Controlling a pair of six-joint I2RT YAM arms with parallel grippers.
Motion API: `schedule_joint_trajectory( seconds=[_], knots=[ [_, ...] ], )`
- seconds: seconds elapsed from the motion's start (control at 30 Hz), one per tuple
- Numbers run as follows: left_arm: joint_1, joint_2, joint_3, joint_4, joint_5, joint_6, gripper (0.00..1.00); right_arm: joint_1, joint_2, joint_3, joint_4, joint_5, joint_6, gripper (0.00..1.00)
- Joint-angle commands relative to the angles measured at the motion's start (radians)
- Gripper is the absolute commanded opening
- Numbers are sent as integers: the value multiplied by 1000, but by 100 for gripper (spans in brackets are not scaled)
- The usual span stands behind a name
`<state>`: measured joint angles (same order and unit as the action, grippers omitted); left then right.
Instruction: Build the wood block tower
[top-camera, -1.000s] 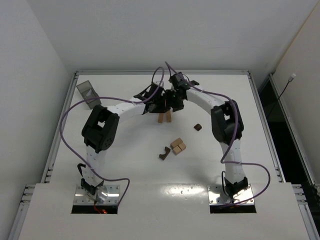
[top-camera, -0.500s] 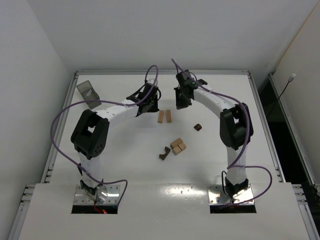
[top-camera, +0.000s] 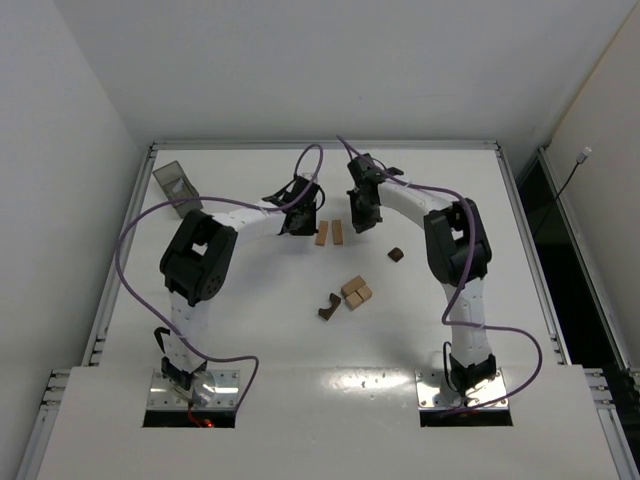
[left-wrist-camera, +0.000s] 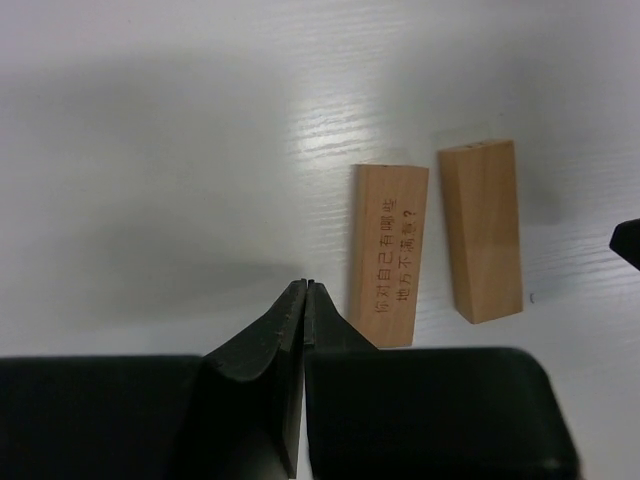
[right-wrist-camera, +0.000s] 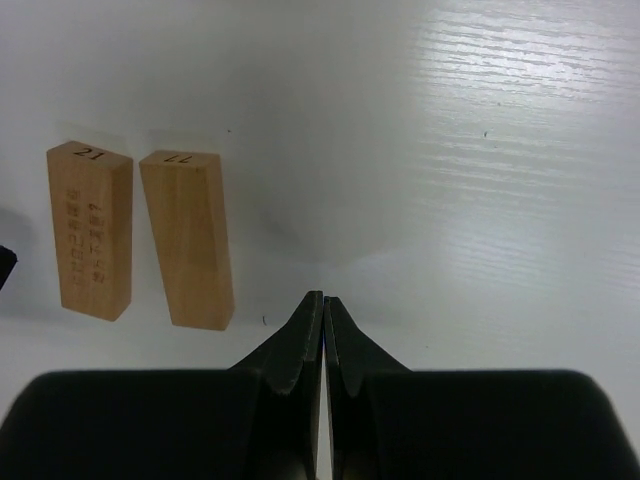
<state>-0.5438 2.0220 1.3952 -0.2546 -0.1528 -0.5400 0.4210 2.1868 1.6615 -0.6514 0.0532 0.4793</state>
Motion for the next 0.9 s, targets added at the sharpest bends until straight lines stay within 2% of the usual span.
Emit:
schedule_joint_trajectory(
  seconds=[0.0, 0.87],
  knots=[
    [2, 15, 39, 3, 16, -15, 0, 4, 8, 58, 12, 17, -10, 0],
    [2, 115, 134, -17, 70, -25, 0, 52, 94, 116, 21, -46, 8, 0]
  ],
)
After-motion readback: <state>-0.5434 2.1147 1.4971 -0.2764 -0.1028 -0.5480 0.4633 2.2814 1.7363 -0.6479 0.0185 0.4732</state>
